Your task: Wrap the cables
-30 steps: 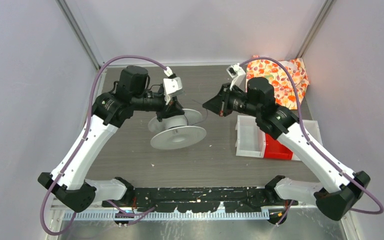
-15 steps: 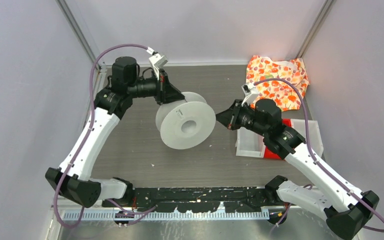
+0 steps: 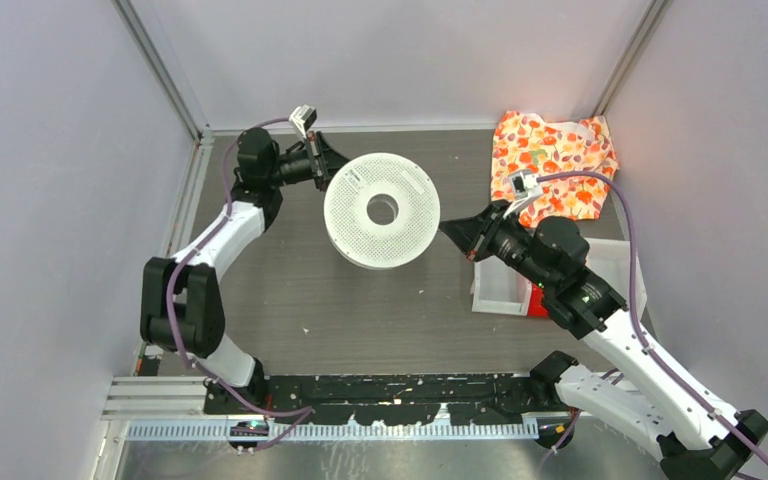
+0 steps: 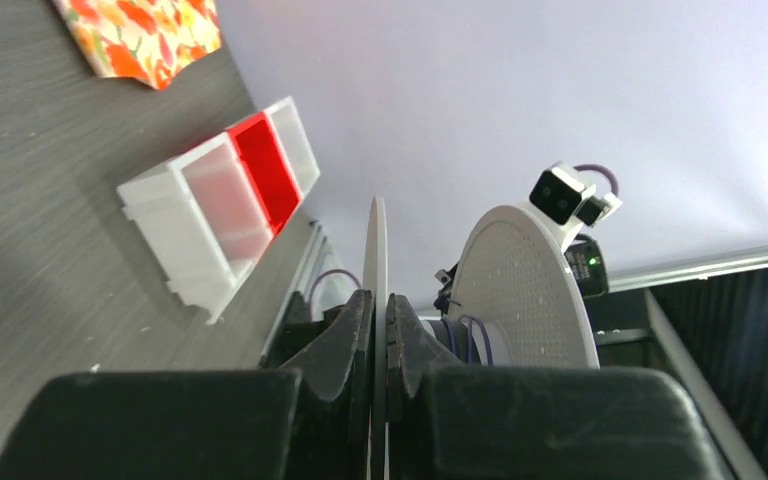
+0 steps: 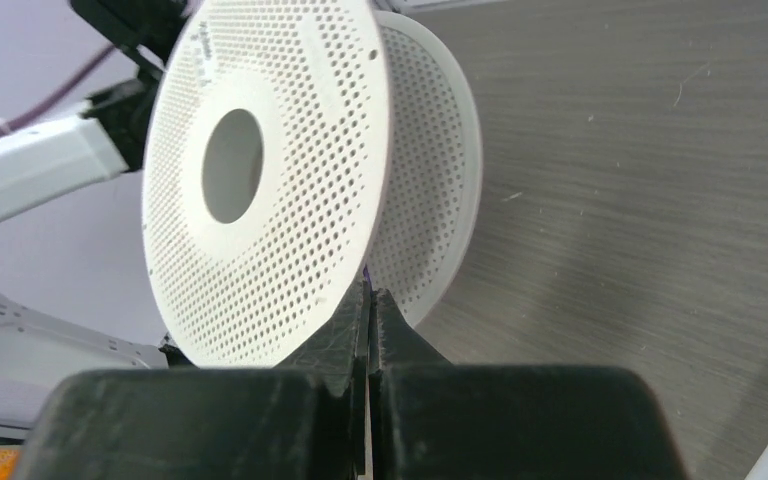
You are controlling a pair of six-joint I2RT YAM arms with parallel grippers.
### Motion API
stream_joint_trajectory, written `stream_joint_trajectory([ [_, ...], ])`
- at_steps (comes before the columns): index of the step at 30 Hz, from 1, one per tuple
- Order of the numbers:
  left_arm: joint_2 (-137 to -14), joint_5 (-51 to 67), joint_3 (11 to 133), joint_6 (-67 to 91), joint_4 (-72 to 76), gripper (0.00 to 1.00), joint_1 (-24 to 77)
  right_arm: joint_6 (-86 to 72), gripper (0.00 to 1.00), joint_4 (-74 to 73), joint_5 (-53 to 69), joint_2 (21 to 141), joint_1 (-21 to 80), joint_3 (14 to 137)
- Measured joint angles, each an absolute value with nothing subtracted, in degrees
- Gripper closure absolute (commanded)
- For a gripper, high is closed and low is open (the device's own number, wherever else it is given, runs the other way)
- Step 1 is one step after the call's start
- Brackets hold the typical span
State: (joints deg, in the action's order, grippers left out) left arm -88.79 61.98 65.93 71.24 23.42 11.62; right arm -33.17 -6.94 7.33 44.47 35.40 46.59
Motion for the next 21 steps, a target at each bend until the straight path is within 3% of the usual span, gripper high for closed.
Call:
stream_joint_trajectory([
  [10, -95.18, 59.2, 60.29, 97.1, 48.62, 1.0, 11.7, -30.24, 0.99, -3.64, 6.02, 42.39, 35.42, 46.54],
  [21, -93.91, 49.01, 57.28, 106.13, 44.27, 1.0, 11.55, -23.0, 1.0, -0.1, 3.79, 45.71, 39.72, 46.5],
])
